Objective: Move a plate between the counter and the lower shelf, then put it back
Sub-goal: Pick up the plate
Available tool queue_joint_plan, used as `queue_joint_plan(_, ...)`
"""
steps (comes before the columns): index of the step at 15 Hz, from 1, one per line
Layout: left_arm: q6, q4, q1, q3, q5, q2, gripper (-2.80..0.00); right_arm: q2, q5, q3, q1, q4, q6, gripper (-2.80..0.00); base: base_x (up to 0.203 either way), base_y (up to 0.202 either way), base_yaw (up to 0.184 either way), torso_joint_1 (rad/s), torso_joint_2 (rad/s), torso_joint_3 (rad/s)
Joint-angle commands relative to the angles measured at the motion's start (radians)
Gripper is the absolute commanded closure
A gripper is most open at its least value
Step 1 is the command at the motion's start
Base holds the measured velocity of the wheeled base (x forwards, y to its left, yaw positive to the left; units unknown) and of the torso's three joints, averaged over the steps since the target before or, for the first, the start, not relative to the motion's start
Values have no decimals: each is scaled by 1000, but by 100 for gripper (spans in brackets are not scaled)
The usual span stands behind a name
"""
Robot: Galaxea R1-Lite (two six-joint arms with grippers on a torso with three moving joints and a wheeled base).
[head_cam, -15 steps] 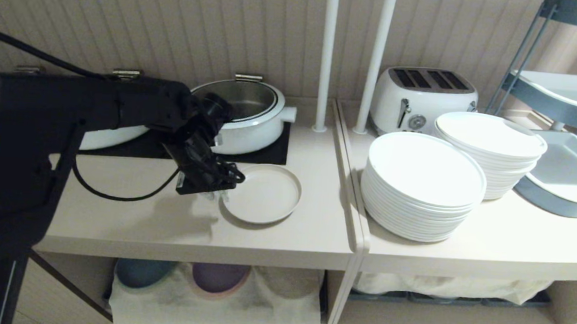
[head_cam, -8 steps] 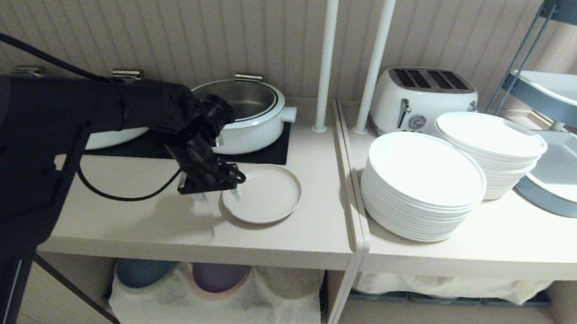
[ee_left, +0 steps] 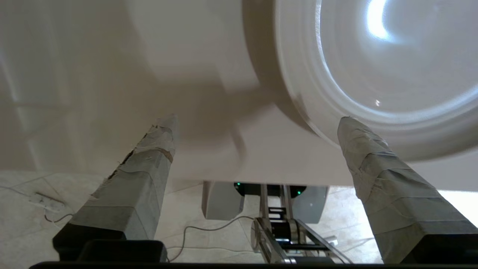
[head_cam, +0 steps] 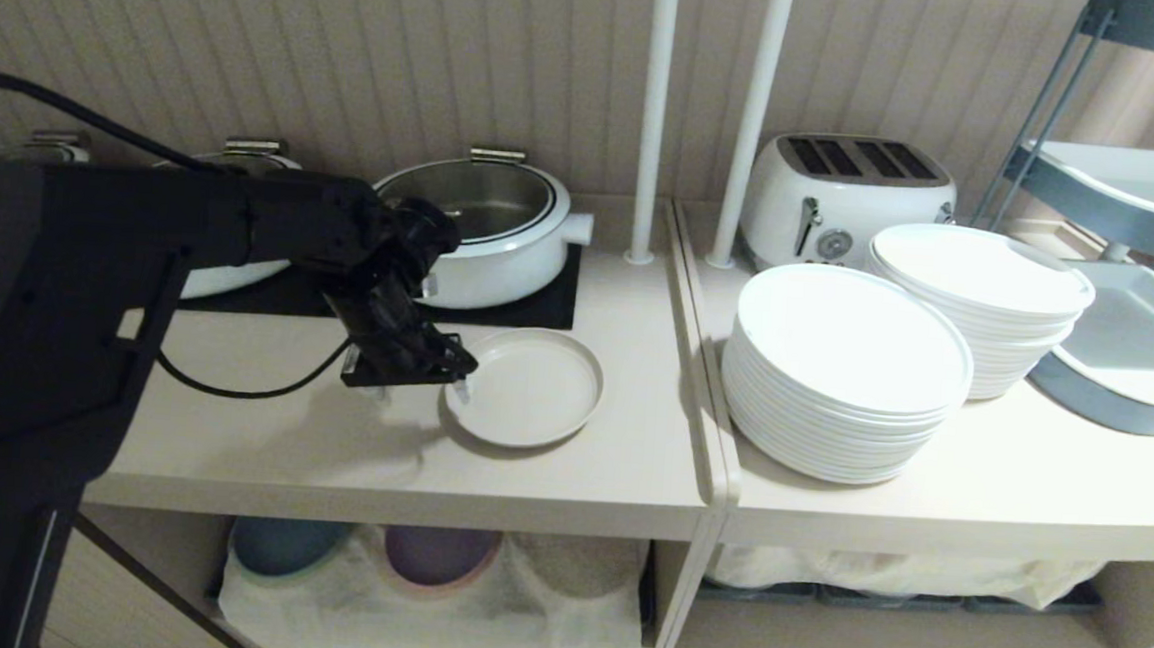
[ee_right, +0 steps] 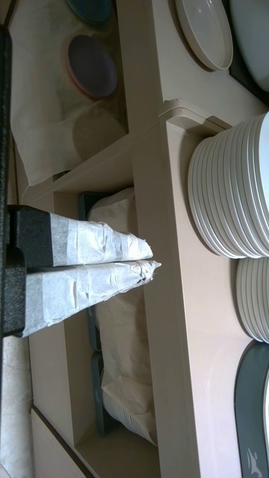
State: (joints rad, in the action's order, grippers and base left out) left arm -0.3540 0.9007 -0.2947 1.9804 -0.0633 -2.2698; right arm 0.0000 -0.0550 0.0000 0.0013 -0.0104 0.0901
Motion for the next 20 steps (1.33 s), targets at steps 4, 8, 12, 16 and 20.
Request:
queue_joint_plan(4,0,-42,-6,0,-3,-34,-280,0,0,0,0,0,0,0,0,0,0,0,0,0)
queue_joint_plan(8,3,-60,-12,3,-3,-54,-280,0,0,0,0,0,0,0,0,0,0,0,0,0)
queue_joint_plan(12,3,-119,-11,3,-4,-76,-280,0,0,0,0,0,0,0,0,0,0,0,0,0)
queue_joint_plan(16,1,-129,-10,3,-4,-84,-280,0,0,0,0,0,0,0,0,0,0,0,0,0)
queue_joint_plan(20,1,-128,-9,3,-4,-90,-280,0,0,0,0,0,0,0,0,0,0,0,0,0)
